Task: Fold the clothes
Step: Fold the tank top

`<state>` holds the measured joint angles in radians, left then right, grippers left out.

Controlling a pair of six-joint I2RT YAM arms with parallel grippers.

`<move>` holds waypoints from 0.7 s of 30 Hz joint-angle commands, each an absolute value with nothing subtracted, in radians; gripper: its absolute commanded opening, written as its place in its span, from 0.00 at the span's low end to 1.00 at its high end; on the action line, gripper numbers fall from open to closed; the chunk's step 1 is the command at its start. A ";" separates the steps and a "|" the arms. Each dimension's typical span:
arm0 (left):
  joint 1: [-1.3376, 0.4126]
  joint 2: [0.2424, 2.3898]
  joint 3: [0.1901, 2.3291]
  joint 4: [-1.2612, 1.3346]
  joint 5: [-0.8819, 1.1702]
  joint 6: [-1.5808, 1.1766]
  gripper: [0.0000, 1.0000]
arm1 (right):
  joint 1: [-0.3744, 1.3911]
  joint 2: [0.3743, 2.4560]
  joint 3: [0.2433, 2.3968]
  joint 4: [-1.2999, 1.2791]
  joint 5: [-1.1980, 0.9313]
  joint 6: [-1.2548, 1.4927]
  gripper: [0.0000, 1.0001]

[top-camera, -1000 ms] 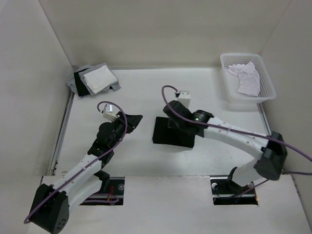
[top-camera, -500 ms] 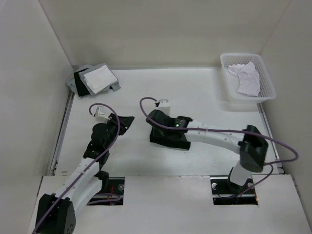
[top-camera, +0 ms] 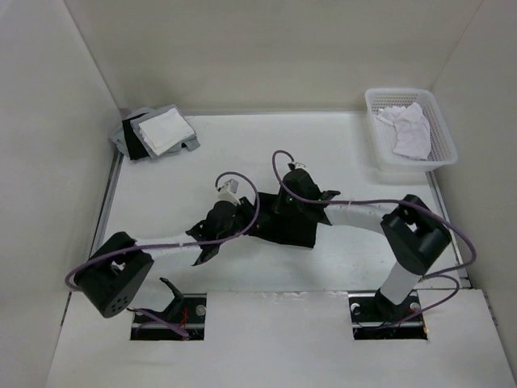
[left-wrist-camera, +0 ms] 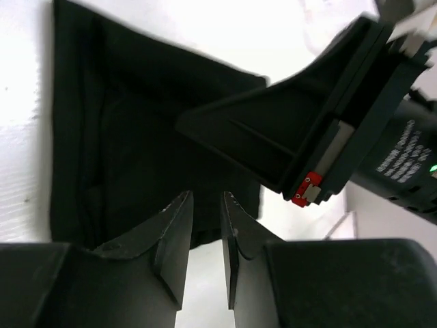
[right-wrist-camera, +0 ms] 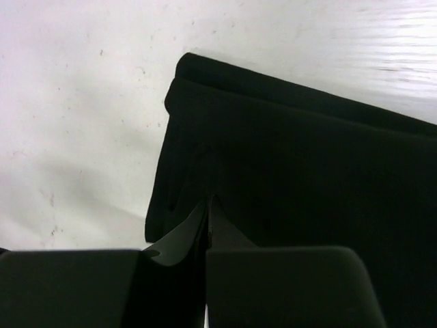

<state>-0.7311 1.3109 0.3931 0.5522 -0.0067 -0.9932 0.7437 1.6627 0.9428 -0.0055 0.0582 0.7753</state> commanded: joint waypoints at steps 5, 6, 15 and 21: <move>-0.743 1.449 0.338 0.681 -0.107 -0.989 0.20 | 0.716 1.859 1.075 0.218 -0.072 0.796 0.00; -0.742 1.460 0.324 0.683 -0.123 -0.992 0.20 | 0.709 1.882 1.092 0.225 -0.074 0.799 0.00; -0.739 1.491 0.278 0.684 -0.143 -1.011 0.20 | 0.654 2.040 1.203 0.314 -0.100 0.903 0.00; -0.743 1.341 0.262 0.654 -0.146 -1.014 0.20 | 0.631 2.086 1.270 0.311 -0.120 0.962 0.00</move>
